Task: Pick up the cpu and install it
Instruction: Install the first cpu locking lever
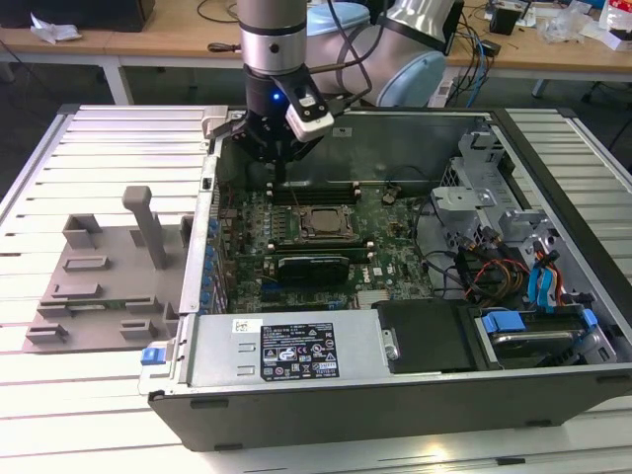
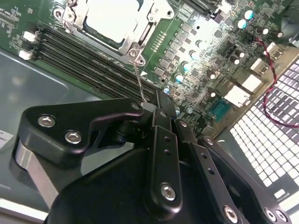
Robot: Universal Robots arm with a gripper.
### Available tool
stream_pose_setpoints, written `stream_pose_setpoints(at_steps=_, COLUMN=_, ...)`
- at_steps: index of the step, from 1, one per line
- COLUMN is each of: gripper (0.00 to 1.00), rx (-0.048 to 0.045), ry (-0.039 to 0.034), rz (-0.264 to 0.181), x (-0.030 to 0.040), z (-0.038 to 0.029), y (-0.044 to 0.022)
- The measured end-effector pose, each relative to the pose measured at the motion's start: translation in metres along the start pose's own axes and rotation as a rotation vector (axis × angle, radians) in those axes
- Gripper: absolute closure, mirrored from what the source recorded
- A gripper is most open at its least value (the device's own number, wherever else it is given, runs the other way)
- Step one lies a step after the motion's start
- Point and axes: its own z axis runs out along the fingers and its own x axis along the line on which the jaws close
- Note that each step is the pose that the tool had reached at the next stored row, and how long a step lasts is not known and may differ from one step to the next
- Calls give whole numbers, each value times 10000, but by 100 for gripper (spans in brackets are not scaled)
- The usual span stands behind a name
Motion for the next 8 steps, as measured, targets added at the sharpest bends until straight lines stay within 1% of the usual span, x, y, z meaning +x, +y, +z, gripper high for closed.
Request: stream_pose_setpoints(at_steps=8, gripper=89, rx=1, ry=1, rz=0, x=-104, z=4, y=-2)
